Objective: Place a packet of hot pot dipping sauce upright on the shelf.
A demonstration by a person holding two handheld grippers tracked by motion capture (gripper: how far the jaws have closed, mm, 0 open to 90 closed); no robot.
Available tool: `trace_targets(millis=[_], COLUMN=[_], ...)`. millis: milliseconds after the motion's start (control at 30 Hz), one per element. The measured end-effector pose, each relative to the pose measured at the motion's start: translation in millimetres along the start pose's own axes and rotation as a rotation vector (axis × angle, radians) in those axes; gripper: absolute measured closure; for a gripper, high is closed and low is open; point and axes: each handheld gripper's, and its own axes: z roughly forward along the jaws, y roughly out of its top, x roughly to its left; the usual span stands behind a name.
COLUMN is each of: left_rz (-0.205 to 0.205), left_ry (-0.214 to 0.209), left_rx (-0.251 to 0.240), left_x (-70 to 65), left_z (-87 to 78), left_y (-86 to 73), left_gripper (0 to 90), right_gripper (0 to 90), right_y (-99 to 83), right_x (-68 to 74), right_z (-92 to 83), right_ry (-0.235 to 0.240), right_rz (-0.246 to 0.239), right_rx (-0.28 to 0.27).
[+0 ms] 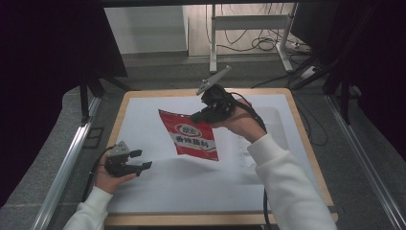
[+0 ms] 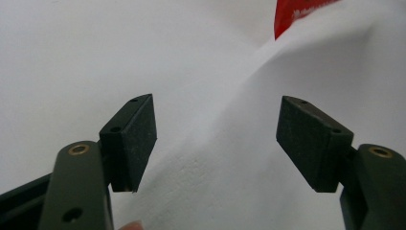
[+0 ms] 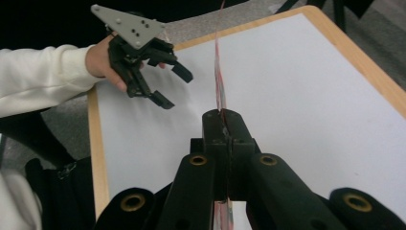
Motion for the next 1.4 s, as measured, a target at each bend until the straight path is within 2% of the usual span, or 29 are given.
trace_targets(millis=[433,767,933,1233,1400], left_rz=[-0.001,0.001,0.002,0.001,0.003], left_ry=[0.000,0.001,0.001,0.000,-0.004], left_rx=[0.000,0.003,0.005,0.014,0.015], left_x=[0.0,-0.3,-0.6,-1.9,-1.9], left_z=[0.5,0.9,0.9,2.6,2.9], left_y=[0.5,0.5,0.5,0.6,0.7], left_gripper=[29.7,29.6,29.6,29.5,29.4], right_gripper=[89.5,89.5,89.5,89.5,89.5], right_y=[-14.1,-22.7,-31.5,-40.0,-46.6], right_x=[-15.1,-22.7,-26.4,-26.9,-27.3], right_z=[-31.4,-49.4,-68.4,-91.4,-106.4], right_ry=[-0.061,-0.101,-0.130,-0.163,-0.185], right_rz=[0.018,0.027,0.041,0.044,0.061], right_rx=[-0.016,-0.001,-0.014,-0.033,-0.035])
